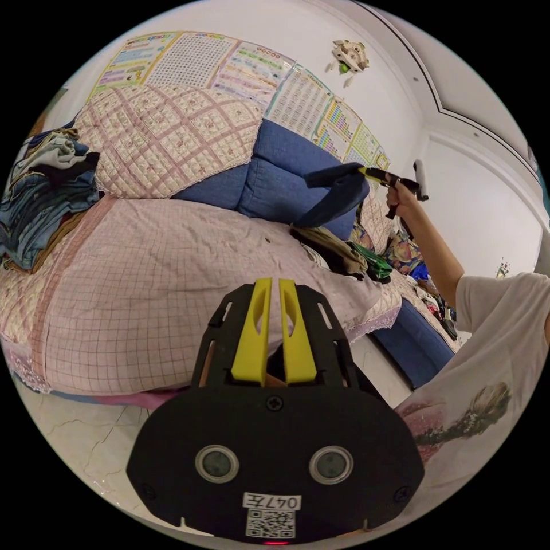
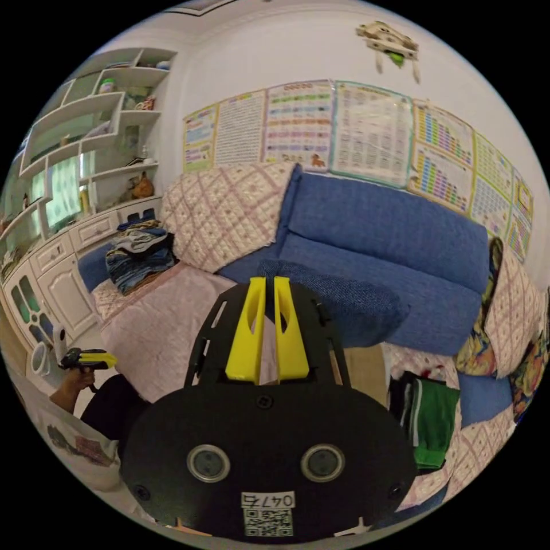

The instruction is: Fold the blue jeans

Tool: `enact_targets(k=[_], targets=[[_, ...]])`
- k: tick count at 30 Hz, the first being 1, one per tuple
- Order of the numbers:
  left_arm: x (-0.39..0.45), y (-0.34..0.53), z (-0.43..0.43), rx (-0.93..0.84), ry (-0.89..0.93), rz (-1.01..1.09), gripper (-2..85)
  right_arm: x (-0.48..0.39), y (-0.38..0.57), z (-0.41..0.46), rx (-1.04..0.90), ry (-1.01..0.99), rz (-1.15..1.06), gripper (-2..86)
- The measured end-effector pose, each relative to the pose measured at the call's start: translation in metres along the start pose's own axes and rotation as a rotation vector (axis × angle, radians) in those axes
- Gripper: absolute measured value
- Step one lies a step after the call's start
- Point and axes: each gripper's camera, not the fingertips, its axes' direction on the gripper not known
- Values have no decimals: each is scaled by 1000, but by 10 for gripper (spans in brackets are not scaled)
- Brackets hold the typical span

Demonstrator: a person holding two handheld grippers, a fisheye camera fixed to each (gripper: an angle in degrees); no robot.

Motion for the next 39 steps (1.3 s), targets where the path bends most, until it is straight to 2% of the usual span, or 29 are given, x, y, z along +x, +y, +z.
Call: enact_targets(k=[4,7,10,12,14,16,18,21,23,26,34,36,39], targets=[[-5,-11,14,-49,33,-42,31,-156,6,30,50,-88,-4,-4],[-5,-20,26,-107,15,-62,56,-249,37,67,4,-169,22,0],[-2,-26,32,-137,31,-69,84,-315,70,86,-95,-315,13,8],[-1,-29,38,-155,54,-75,102,-347,86,87,-190,-385,-68,18],[-3,-33,51,-193,93,-98,126,-375,106,81,-328,-551,-207,60],[-5,-37,61,-224,141,-123,136,-369,119,57,-317,-631,-242,103],[-3,-39,70,-241,169,-146,143,-342,129,28,-279,-607,-191,128],[10,-42,83,-279,150,-164,152,-261,147,-8,-186,-433,58,133],[24,-43,98,-326,109,-165,157,-193,168,-20,-150,-236,300,110],[41,-41,116,-385,44,-165,159,-140,186,-10,-196,-130,444,110],[92,-27,136,-421,-40,-120,125,-102,184,44,-423,-167,537,127],[109,-23,136,-406,-49,-66,99,-112,169,28,-408,-177,467,91],[145,-17,133,-358,-86,48,64,-148,131,-21,-352,-71,279,40]])
